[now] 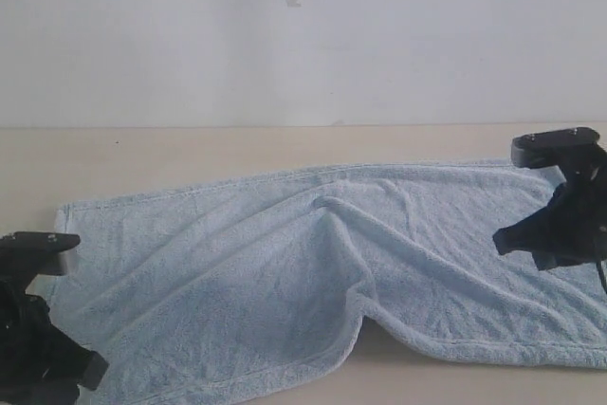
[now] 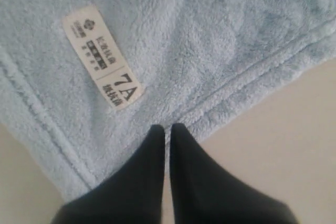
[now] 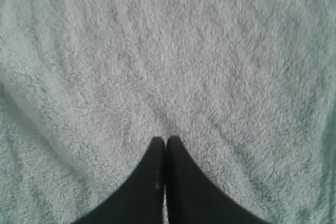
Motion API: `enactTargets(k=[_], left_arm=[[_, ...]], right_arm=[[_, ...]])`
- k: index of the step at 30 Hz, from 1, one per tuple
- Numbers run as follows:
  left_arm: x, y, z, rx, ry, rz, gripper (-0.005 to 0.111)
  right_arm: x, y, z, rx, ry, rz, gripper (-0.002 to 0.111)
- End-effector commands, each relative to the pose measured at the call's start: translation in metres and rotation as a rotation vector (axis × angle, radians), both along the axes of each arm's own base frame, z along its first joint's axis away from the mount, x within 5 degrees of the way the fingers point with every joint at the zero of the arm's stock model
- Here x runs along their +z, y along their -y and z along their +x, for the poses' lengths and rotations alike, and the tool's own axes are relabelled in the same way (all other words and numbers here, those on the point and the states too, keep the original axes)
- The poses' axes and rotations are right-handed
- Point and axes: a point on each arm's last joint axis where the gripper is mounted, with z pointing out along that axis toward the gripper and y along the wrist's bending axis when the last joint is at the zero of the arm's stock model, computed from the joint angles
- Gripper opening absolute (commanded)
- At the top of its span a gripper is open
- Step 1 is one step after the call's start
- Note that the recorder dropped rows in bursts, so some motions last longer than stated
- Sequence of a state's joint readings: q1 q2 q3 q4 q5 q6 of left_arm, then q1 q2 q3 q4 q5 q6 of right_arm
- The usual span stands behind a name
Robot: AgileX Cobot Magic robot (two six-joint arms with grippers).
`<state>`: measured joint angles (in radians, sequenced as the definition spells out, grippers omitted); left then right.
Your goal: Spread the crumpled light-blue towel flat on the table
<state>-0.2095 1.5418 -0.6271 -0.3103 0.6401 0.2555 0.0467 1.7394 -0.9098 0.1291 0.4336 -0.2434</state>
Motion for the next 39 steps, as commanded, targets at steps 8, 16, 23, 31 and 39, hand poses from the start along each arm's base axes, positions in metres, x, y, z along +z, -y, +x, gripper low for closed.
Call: enactTargets(k=[8, 16, 23, 31, 39], left_arm=[[-0.032, -0.003, -0.003, -0.005, -0.08, 0.042, 0.004], [-0.049, -0.016, -0.006, -0.01, -0.165, 0.198, 0.004], [-0.043, -0.045, -0.004, 0.113, -0.17, 0.527, 0.004], [-0.037, -0.047, 0.001, 0.165, -0.151, 0.558, 0.004], [0.019, -0.044, 0.003, 0.221, 0.154, 0.431, 0.004]], right_arm=[[-0.005, 0.004, -0.008, -0.04, 0.048, 0.002, 0.0], [-0.01, 0.007, -0.014, -0.041, 0.011, -0.039, 0.0], [-0.02, 0.012, -0.025, -0.092, -0.007, -0.075, 0.0], [-0.025, 0.016, -0.03, -0.133, -0.015, -0.104, 0.0], [-0.001, 0.013, -0.038, -0.136, 0.176, -0.04, 0.0]])
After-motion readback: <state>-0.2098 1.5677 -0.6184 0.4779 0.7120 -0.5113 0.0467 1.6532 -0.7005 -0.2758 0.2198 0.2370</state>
